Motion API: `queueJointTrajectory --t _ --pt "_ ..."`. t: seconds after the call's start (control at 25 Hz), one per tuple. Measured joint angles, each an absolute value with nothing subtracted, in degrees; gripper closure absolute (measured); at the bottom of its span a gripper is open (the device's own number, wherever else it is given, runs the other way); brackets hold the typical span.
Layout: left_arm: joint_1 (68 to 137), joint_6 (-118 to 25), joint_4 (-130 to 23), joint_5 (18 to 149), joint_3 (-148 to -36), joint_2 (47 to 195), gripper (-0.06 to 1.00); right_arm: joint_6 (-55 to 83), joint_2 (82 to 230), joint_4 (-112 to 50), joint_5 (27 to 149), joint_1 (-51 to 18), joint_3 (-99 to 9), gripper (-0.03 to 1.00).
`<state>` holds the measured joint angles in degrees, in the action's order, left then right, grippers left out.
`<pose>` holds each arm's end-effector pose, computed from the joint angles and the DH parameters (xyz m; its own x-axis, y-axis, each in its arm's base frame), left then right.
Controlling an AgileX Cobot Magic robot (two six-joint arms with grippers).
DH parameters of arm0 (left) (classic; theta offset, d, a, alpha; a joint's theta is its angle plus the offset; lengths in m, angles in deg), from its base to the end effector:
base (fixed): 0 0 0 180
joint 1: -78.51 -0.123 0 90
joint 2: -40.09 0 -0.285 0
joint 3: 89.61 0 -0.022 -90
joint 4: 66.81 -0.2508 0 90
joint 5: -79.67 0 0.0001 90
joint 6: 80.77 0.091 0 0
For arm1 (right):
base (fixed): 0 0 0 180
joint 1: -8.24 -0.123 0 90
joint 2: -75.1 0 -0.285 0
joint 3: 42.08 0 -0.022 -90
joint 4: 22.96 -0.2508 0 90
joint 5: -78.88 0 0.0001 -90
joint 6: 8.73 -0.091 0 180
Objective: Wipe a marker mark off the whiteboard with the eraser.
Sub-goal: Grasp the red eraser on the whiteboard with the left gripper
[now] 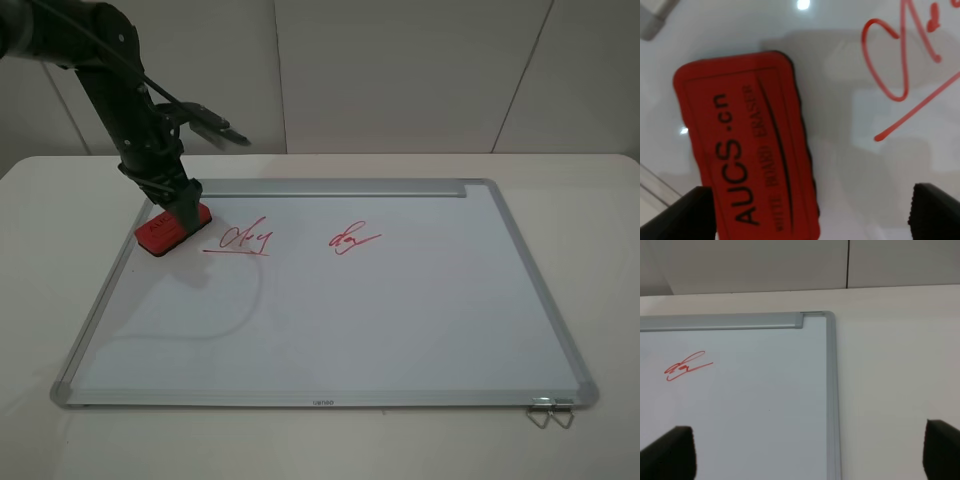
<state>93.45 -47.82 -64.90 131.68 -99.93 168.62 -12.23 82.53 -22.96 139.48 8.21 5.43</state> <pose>0.4094 -0.1117 0.1571 -0.6714 0.7240 -0.1583 0.7241 0.6864 0.0676 -0.0079 0.0000 0.2826 -0.4304 0.0608 -0.9006 0.0258 0.9981 0.0551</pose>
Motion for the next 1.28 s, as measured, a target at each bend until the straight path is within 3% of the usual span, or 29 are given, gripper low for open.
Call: queueJointTrajectory --t 1.28 --pt "92.3 -52.08 -66.81 119.65 -94.86 168.62 0.17 -12.23 82.53 -22.96 139.48 8.21 5.43 0.14"
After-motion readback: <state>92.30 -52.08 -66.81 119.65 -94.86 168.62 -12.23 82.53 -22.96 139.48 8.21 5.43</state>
